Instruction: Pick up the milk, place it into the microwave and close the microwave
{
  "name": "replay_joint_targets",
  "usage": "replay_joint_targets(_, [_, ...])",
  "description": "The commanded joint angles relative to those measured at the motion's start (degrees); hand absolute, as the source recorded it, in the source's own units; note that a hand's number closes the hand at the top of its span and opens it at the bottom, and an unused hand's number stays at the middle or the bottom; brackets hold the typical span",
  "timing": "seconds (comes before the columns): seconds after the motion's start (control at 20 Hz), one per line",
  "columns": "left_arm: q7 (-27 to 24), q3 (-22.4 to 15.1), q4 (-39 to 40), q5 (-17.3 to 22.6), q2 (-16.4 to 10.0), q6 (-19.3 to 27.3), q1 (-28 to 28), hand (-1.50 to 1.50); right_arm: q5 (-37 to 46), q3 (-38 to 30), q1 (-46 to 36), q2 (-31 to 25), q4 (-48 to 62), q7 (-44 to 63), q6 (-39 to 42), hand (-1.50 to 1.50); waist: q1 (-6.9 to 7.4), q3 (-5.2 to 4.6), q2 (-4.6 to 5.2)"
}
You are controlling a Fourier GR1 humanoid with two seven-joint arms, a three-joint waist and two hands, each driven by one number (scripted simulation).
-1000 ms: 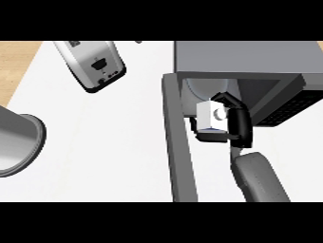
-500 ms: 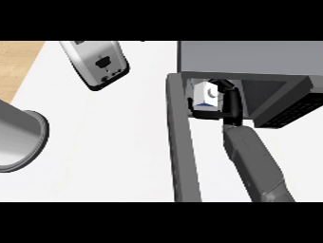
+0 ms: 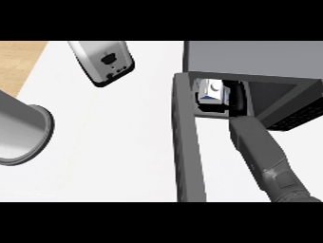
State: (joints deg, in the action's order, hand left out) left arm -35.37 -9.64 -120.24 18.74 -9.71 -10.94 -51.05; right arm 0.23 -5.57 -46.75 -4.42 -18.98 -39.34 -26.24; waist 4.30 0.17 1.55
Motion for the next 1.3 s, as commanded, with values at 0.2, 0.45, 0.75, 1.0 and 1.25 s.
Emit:
replay_joint_targets(0.2, [-0.8, 0.72, 1.04, 0.76, -0.76, -1.73, 0.19, -1.5, 2.3, -0.79, -5.06, -3.61, 7.51, -2.76, -4.11, 1.5, 2.23, 0.08, 0.76])
replay_joint_targets(0.45, [-0.51, 2.86, 2.96, 2.18, -1.45, -2.24, 3.33, -1.5, 5.25, 0.87, -7.91, -5.83, 9.3, -4.42, -8.38, 1.5, 2.42, 0.01, 1.01])
replay_joint_targets(0.75, [-0.22, 2.17, 2.54, 1.47, -1.6, -2.42, 3.43, -1.5, 0.66, -4.27, -8.66, -5.19, 7.6, -8.11, -8.05, 1.5, 3.28, 0.24, 1.63])
replay_joint_targets(1.0, [0.55, 1.16, 4.26, 1.12, -0.54, -1.63, 4.3, -1.5, 2.5, -3.78, -11.01, -5.74, 8.37, -9.52, -14.15, 1.5, 3.62, 0.09, 1.84])
replay_joint_targets(1.25, [0.66, 1.58, 4.9, 0.74, -1.3, -2.15, 4.98, -1.5, 3.4, -4.41, -11.48, -6.33, 9.56, -8.77, -23.03, 1.5, 3.84, 0.06, 1.93])
